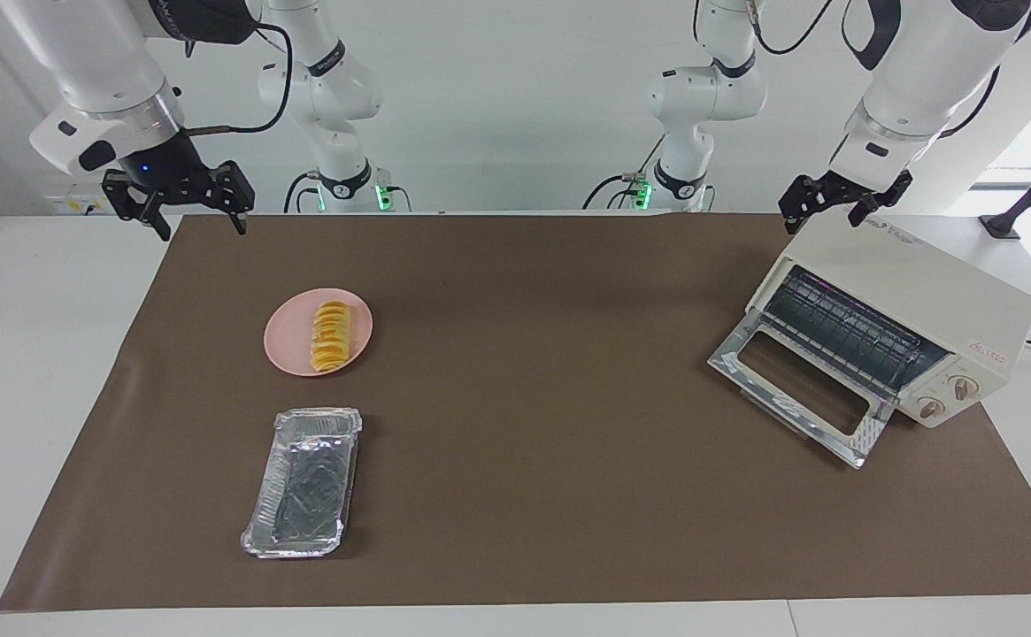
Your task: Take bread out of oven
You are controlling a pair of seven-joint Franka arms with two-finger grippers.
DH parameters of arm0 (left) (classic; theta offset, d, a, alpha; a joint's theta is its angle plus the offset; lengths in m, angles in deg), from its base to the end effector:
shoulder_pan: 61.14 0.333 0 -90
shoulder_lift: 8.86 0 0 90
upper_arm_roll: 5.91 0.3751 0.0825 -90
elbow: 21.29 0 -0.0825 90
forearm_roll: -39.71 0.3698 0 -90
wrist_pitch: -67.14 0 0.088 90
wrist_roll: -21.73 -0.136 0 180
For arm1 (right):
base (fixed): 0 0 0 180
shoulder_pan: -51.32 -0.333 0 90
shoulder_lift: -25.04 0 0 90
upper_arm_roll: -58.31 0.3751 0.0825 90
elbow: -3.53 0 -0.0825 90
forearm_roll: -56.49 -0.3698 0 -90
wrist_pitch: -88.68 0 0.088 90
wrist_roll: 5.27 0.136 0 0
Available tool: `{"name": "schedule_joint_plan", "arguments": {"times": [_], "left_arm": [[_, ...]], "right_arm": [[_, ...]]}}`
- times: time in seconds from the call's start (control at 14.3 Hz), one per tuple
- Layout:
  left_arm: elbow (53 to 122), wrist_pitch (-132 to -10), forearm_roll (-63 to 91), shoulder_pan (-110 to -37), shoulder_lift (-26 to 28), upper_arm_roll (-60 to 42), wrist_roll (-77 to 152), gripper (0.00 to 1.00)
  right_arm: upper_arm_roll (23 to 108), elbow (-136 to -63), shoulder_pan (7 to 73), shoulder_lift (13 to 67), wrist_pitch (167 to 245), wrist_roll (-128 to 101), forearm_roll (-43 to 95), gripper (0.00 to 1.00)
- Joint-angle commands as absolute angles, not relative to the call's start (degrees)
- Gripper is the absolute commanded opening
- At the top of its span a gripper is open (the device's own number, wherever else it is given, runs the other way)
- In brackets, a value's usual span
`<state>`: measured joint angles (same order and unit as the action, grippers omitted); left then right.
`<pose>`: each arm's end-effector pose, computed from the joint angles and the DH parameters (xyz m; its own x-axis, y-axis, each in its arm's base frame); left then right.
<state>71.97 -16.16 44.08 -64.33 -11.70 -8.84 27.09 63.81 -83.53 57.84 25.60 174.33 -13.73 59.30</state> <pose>0.5029 -0.0436 0.6461 0.9933 -0.0036 -0.1158 -0.0141 -0.9958 -0.0899 0.5353 -0.0168 0.6663 0.9912 0.1257 -0.0409 0.1274 -0.9909 0.0425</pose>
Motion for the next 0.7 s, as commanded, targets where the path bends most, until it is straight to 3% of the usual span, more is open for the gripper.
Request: {"name": "schedule_joint_plan", "arguments": {"times": [0.0, 0.63], "left_arm": [[73.2, -15.7, 43.2, -63.6, -13.2, -9.1, 26.9, 1.00], [73.2, -15.7, 43.2, -63.6, -13.2, -9.1, 26.9, 1.00]], "right_arm": [[64.5, -85.7, 58.9, 24.1, 175.9, -13.0, 58.3, 1.00], [63.0, -85.7, 58.3, 24.1, 175.8, -12.3, 54.8, 1.00]]}}
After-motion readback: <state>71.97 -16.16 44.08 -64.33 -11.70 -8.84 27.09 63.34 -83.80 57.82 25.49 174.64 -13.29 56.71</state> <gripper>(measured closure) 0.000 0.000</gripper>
